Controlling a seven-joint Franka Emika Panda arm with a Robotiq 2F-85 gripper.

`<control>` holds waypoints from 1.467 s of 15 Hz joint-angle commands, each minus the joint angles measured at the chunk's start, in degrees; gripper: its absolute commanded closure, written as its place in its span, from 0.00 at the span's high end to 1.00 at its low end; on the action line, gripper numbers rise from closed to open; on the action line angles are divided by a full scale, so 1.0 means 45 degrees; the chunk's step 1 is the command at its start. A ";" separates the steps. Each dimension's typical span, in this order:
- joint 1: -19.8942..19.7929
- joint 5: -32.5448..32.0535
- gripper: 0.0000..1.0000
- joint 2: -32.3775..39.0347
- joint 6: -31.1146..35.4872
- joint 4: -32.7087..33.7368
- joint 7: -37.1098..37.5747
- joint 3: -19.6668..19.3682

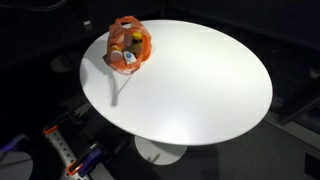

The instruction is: Put the black and yellow bottle on the table

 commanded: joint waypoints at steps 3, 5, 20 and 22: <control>-0.0044 0.0010 1.00 -0.0009 -0.0047 0.0022 -0.0010 0.0033; -0.0044 0.0010 1.00 -0.0009 -0.0047 0.0022 -0.0010 0.0033; -0.1063 -0.2491 1.00 0.4191 0.3428 0.1717 0.0636 0.0391; -0.1149 -0.3115 1.00 0.4988 0.3971 0.2150 0.0883 0.0394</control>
